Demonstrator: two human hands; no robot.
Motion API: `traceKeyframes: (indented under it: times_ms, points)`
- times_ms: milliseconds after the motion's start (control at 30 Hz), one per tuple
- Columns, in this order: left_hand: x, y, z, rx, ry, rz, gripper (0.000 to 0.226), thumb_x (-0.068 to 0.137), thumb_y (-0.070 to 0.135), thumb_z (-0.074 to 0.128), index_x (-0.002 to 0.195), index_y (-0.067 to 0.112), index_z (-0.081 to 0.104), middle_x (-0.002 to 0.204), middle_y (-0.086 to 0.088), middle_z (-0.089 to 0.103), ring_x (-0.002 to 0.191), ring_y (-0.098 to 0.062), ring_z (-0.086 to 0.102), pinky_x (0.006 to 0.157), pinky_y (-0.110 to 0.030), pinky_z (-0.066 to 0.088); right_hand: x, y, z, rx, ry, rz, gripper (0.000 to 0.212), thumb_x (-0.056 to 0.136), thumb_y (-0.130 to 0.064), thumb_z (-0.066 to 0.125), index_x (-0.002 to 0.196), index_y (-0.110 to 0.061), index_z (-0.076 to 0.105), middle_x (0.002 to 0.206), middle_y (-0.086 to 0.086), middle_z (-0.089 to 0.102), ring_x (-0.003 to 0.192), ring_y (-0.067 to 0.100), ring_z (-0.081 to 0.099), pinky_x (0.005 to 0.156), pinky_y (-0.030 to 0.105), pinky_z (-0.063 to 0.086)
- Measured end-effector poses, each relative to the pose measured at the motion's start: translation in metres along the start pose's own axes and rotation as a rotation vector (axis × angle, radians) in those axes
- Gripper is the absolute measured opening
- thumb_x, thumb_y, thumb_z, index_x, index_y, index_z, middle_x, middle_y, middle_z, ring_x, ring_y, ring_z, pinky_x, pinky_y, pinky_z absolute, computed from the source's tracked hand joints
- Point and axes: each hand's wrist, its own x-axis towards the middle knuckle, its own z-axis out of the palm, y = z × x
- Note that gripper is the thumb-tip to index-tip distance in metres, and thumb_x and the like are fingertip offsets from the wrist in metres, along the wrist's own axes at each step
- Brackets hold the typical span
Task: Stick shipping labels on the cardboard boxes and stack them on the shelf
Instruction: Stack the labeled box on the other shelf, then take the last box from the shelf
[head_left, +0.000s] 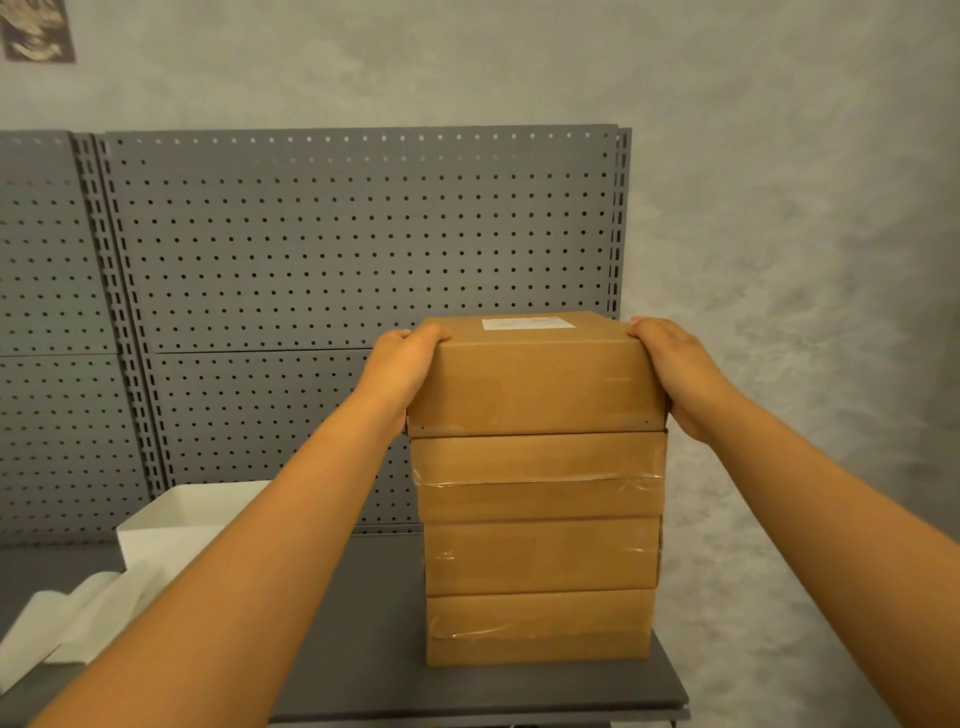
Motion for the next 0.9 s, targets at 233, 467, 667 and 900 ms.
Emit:
traceKeyframes:
  times_ms: [233,467,667,900]
  points:
    - [0.002,0.0,-0.008,0.058,-0.088,0.003,0.04,0.087,0.049,0.056,0.114,0.02,0.05,0.106,0.0,0.056,0.099,-0.018,0.054,0.09,-0.039,0.045,-0.001,-0.001,0.0,-0.104,0.049,0.014,0.025,0.092,-0.044,0.038,0.094,-0.026,0.055,0.091,-0.004,0.054,0.089,0.02,0.05,0.067,0.03,0.04]
    - [-0.008,0.003,-0.027,0.334,0.019,0.309,0.055,0.096,0.049,0.043,0.144,0.021,0.038,0.147,0.001,0.042,0.133,-0.018,0.041,0.103,-0.032,0.033,-0.021,-0.024,0.023,-0.547,0.287,-0.474,0.043,0.097,-0.031,0.045,0.136,-0.013,0.049,0.137,0.007,0.053,0.128,0.024,0.047,0.107,0.038,0.038]
    - [-0.024,-0.007,-0.079,0.716,0.155,0.67,0.041,0.098,0.032,0.046,0.136,0.019,0.048,0.137,0.002,0.053,0.128,-0.013,0.047,0.103,-0.031,0.04,-0.065,-0.058,0.118,-0.655,-0.124,-0.834,0.045,0.097,-0.027,0.045,0.14,-0.017,0.043,0.138,-0.001,0.05,0.13,0.013,0.041,0.108,0.03,0.035]
    - [-0.038,-0.054,-0.184,1.265,0.183,0.562,0.046,0.097,0.024,0.045,0.141,0.015,0.042,0.138,-0.006,0.052,0.127,-0.025,0.046,0.103,-0.039,0.039,-0.107,-0.051,0.228,-0.713,-0.373,-0.897,0.052,0.097,-0.02,0.044,0.147,-0.015,0.03,0.148,0.002,0.038,0.137,0.016,0.032,0.109,0.029,0.031]
